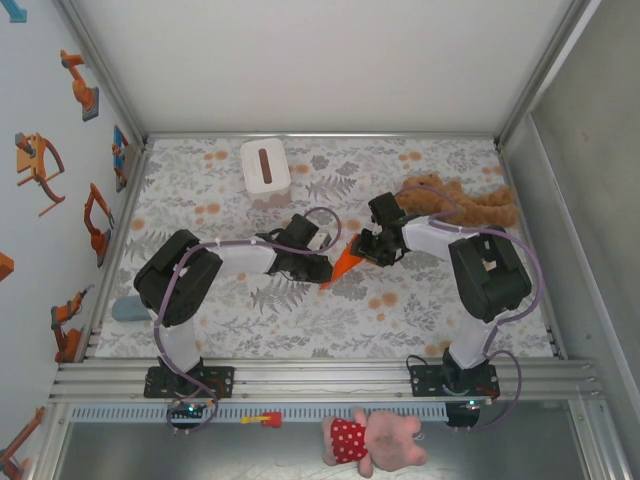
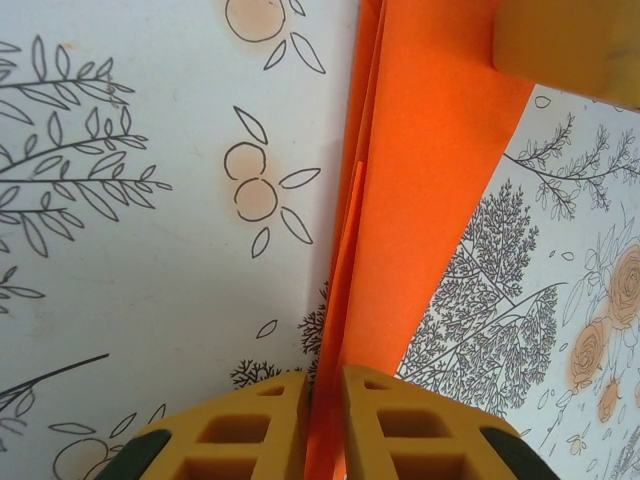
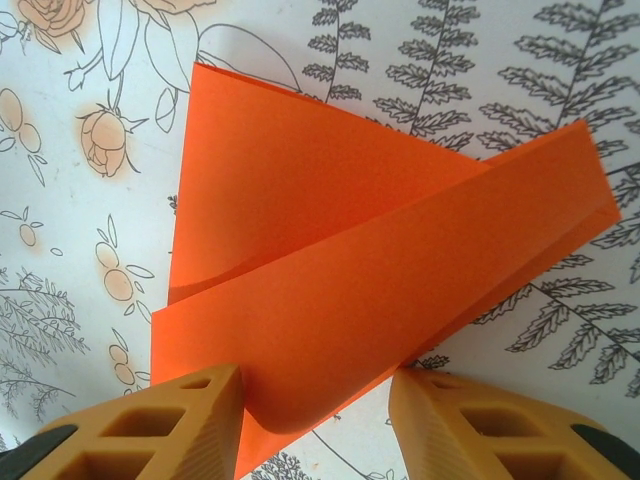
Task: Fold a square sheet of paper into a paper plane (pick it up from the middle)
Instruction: Fold the wing for the fifth time at the center of the table.
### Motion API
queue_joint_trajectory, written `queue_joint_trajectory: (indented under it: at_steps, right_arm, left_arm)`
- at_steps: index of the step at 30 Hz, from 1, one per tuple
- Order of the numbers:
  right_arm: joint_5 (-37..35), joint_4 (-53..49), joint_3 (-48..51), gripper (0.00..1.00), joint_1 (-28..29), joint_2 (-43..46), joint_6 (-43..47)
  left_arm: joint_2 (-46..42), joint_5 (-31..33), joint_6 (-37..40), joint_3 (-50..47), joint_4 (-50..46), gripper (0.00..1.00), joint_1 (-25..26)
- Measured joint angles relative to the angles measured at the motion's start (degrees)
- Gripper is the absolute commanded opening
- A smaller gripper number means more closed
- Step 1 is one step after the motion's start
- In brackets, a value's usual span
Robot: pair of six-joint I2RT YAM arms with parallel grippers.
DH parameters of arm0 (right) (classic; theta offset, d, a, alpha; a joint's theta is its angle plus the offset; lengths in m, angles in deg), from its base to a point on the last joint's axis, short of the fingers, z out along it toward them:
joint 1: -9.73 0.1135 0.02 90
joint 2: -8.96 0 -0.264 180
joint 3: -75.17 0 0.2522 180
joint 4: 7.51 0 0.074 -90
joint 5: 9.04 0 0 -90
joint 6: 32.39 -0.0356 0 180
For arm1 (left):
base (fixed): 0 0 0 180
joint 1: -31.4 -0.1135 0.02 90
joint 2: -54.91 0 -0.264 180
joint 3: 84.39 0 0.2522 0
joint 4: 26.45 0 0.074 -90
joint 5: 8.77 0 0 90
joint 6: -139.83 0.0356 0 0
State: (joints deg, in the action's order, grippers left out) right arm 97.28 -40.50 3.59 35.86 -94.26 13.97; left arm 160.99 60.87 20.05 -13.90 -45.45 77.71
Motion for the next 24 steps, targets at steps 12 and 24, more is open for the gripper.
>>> queue_joint_trajectory:
  at_steps: [12,24]
  right_arm:
    - [-0.66,0.39,0.66,0.50,0.35,2.16,0.52]
    - [-1.57,2.36,6.86,0.43,0.22,19.96,1.75]
  left_arm:
    - [0.57,-0.04,-0.02,1.03,-1.55,0.15,-0.22]
    - [0.83,-0.11,-0.02,1.36,-1.95,0.15,-0.31]
